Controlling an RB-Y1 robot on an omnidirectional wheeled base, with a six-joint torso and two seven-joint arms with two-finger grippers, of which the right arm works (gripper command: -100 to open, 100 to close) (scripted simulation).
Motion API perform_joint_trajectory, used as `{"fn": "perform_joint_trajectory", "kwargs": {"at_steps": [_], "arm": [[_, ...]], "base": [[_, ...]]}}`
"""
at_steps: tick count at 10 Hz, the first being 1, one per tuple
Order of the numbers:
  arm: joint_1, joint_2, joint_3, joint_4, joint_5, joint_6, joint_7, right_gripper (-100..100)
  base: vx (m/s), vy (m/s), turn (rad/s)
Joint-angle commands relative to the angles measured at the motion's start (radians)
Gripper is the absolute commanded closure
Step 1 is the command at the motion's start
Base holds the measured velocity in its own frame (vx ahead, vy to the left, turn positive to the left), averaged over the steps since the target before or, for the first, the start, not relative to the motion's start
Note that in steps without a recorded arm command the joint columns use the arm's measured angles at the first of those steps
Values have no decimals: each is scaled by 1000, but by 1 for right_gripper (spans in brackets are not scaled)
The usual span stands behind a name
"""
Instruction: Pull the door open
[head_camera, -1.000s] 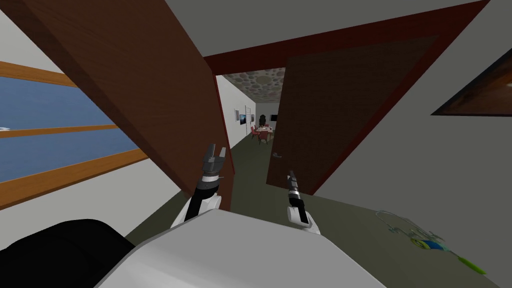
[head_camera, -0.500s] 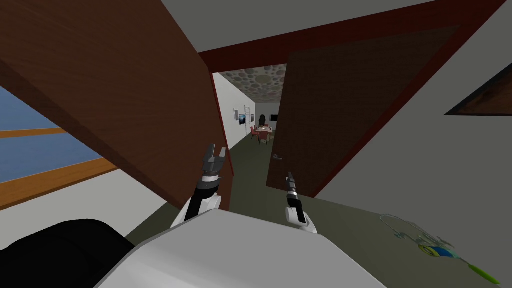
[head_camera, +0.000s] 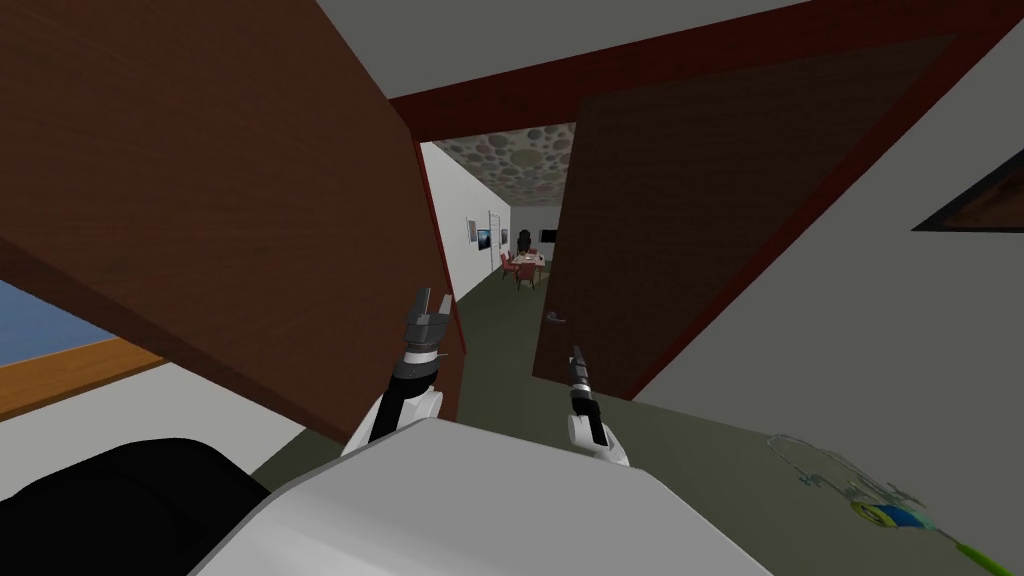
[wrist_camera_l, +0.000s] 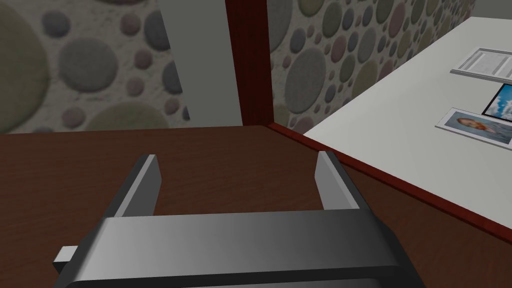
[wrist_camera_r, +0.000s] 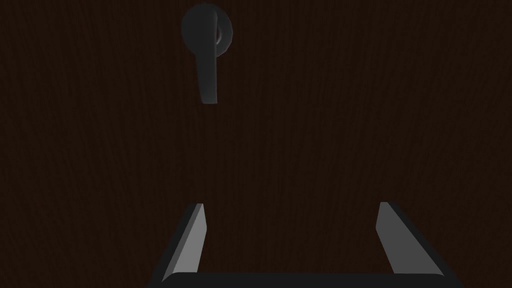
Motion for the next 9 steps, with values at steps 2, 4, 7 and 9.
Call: {"fn": "perform_joint_trajectory", "kwargs": {"at_steps": [2,4,7,9], "arm": [[-30,12,-7,69,-2,-16,5,-100],[-48,20,-11,112,-3,-24,7,-100],[-77,37,-18,182,-5,-36,11,-100],[-100,53,-23,239,-7,-46,15,-100]], "base": [[103,17,-9],[93,-9,-8],[128,-3,-15],[131,-4,-20]]}}
